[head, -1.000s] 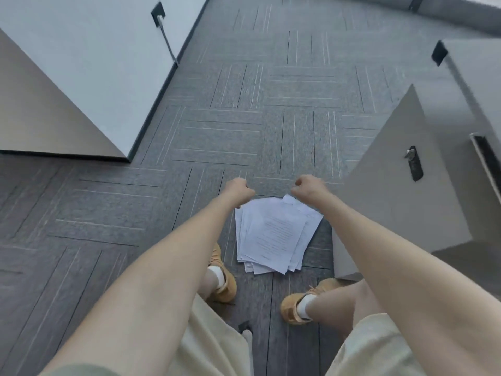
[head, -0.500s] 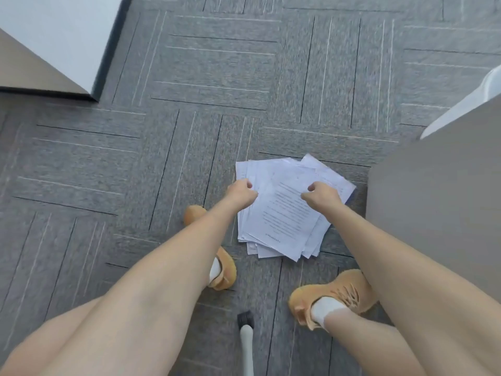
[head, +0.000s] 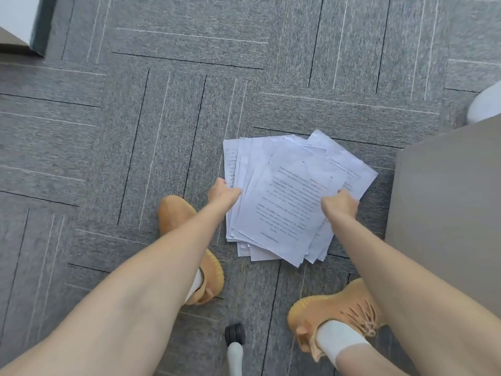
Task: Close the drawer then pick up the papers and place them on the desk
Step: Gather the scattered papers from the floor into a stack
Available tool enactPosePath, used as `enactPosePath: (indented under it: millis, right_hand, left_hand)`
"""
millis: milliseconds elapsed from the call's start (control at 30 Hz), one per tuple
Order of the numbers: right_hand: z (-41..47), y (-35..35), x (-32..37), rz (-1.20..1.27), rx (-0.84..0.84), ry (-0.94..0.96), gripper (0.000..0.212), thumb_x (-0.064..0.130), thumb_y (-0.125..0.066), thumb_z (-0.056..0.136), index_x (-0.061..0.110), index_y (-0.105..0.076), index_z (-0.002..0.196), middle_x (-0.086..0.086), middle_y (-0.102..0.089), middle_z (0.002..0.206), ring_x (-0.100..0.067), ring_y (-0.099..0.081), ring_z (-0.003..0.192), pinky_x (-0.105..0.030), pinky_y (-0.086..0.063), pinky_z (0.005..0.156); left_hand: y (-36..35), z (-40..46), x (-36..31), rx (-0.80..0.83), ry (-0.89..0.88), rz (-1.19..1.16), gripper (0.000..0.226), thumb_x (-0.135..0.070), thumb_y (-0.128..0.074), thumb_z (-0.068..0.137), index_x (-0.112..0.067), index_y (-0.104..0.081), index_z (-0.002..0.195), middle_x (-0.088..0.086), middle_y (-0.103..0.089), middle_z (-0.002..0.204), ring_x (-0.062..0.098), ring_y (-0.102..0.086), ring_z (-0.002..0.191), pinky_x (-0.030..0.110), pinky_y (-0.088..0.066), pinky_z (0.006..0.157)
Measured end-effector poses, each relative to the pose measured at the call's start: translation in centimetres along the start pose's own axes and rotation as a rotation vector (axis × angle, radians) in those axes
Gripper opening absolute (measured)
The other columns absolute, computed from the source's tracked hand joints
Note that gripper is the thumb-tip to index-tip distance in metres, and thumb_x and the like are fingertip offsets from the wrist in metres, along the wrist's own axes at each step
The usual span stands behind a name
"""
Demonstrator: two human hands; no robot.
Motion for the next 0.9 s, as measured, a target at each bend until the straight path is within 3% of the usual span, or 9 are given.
enactPosePath:
  millis: [133,233,300,400,533,667,800,900]
  right_hand:
    - [2.3,-0.2,-2.4,0.135,-0.074,-0.16,0.051,0.011,-0.05,0.094,-0.001,-0.038,0.142,-0.022,-0.028,0.151,-0.037,-0.05,0.116,-0.034,-0.041,0.08]
    - [2.9,-0.5,-3.5,0.2,-0.132,-0.197,0.05,0.008,-0.052,0.091,-0.001,-0.042,0.139,-0.02,-0.03,0.148,-0.038,-0.051,0.118,-0.039,-0.048,0.084]
    - [3.0,-0.6,-3.6,0.197,-0.171,-0.173,0.046,0.007,-0.053,0.088,-0.001,-0.048,0.132,-0.019,-0.034,0.144,-0.04,-0.052,0.117,-0.044,-0.052,0.09]
    - [3.2,-0.7,-3.2,0.182,-0.186,-0.099,0.037,0.008,-0.049,0.089,-0.001,-0.053,0.124,-0.016,-0.04,0.139,-0.037,-0.055,0.108,-0.045,-0.053,0.088]
    - [3.4,-0.7,-1.7,0.151,-0.18,0.031,0.015,0.002,-0.041,0.085,0.013,-0.052,0.086,-0.012,-0.045,0.132,-0.03,-0.05,0.091,-0.037,-0.046,0.074]
    - [3.5,-1.0,-0.2,0.129,-0.132,0.15,0.019,0.004,-0.042,0.088,0.004,-0.058,0.099,-0.012,-0.047,0.127,-0.036,-0.056,0.106,-0.044,-0.053,0.088]
    - [2.7,-2.3,1.8,0.007,-0.004,0.33,0.023,0.006,-0.047,0.092,0.003,-0.058,0.113,-0.011,-0.047,0.119,-0.03,-0.051,0.099,-0.034,-0.041,0.081]
    - [2.5,-2.7,1.7,-0.005,-0.026,0.327,0.007,0.006,-0.046,0.089,0.006,-0.052,0.093,-0.015,-0.047,0.122,-0.033,-0.051,0.103,-0.036,-0.042,0.079]
  left_hand:
    - [-0.3,2.0,0.7,-0.062,0.028,-0.036,0.056,-0.019,-0.058,0.085,-0.011,-0.039,0.138,0.013,-0.046,0.139,0.03,-0.051,0.116,0.033,-0.04,0.084]
    - [-0.5,2.8,1.0,-0.077,0.042,-0.011,0.056,-0.018,-0.055,0.086,-0.013,-0.038,0.139,0.014,-0.036,0.141,0.032,-0.051,0.112,0.035,-0.041,0.088]
    - [-0.5,3.2,0.9,-0.083,0.03,-0.018,0.053,-0.016,-0.054,0.085,-0.014,-0.041,0.136,0.013,-0.042,0.138,0.031,-0.053,0.109,0.036,-0.044,0.087]
    - [-0.6,3.5,0.6,-0.092,-0.009,-0.036,0.041,-0.013,-0.052,0.084,-0.016,-0.046,0.124,0.012,-0.058,0.123,0.031,-0.058,0.103,0.034,-0.046,0.075]
    - [-1.7,3.4,-0.1,-0.056,-0.087,-0.011,0.033,-0.015,-0.055,0.089,-0.019,-0.05,0.121,0.007,-0.063,0.113,0.026,-0.06,0.095,0.029,-0.039,0.057]
    - [-2.7,3.1,-0.5,-0.073,-0.141,0.082,0.037,-0.01,-0.048,0.088,-0.015,-0.049,0.125,0.01,-0.061,0.116,0.028,-0.057,0.097,0.034,-0.042,0.069]
    - [-3.4,2.7,-0.3,-0.084,-0.14,0.136,0.041,-0.008,-0.049,0.086,-0.012,-0.047,0.127,0.015,-0.054,0.124,0.032,-0.053,0.103,0.036,-0.046,0.081]
    - [-3.0,2.3,0.4,-0.162,-0.075,0.096,0.053,-0.005,-0.05,0.082,-0.014,-0.042,0.134,0.014,-0.038,0.13,0.033,-0.043,0.117,0.033,-0.042,0.087]
Point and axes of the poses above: each hand's wrist, its own z-axis towards the middle knuckle, its own y-axis out of the back of the hand, x = y × z, the point moved 7 cm from there along z, towards the middle knuckle
